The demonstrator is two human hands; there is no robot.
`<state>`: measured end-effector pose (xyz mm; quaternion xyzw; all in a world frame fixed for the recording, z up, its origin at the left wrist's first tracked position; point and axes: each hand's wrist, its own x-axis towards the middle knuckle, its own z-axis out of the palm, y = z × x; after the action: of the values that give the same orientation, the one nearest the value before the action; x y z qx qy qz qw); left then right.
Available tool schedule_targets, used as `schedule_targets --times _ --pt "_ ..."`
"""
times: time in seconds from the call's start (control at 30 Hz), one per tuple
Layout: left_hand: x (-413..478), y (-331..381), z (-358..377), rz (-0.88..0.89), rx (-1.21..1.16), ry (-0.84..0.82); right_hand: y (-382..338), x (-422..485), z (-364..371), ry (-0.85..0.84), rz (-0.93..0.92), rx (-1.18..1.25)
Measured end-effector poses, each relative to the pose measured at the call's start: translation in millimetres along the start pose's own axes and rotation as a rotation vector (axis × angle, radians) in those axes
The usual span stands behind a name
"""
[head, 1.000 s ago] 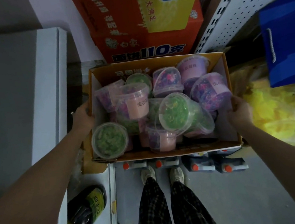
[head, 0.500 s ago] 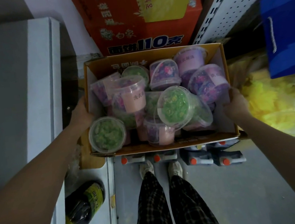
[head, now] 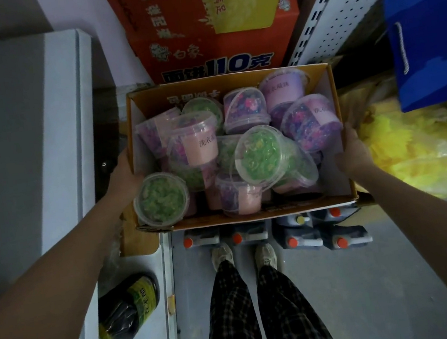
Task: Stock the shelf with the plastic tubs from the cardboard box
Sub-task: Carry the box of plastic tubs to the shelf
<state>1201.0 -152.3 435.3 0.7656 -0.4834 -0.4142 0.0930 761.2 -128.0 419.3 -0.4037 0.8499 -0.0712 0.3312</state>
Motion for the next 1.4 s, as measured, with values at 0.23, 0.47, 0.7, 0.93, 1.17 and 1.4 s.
schedule_targets --times 0.23,0.47,0.7,0.93,1.17,1.4 --pt "-25 8 -6 0.087 0.011 0.028 -3 -19 -8 0.012 -0.105 -0.037" --pt "-59 16 -16 0.217 0.072 0.054 -5 -40 -13 0.068 -0.204 -0.130" --pt "-86 20 -23 0.237 0.098 0.071 -11 -68 -18 0.063 -0.273 -0.195" --pt "-98 16 -30 0.187 0.105 0.049 -27 -96 -25 0.035 -0.331 -0.121" --pt "-120 35 -38 0.223 0.117 0.053 -49 -122 -30 0.032 -0.392 0.039" --pt "-125 52 -35 0.208 0.087 0.072 -69 -137 -26 -0.082 -0.420 0.023"
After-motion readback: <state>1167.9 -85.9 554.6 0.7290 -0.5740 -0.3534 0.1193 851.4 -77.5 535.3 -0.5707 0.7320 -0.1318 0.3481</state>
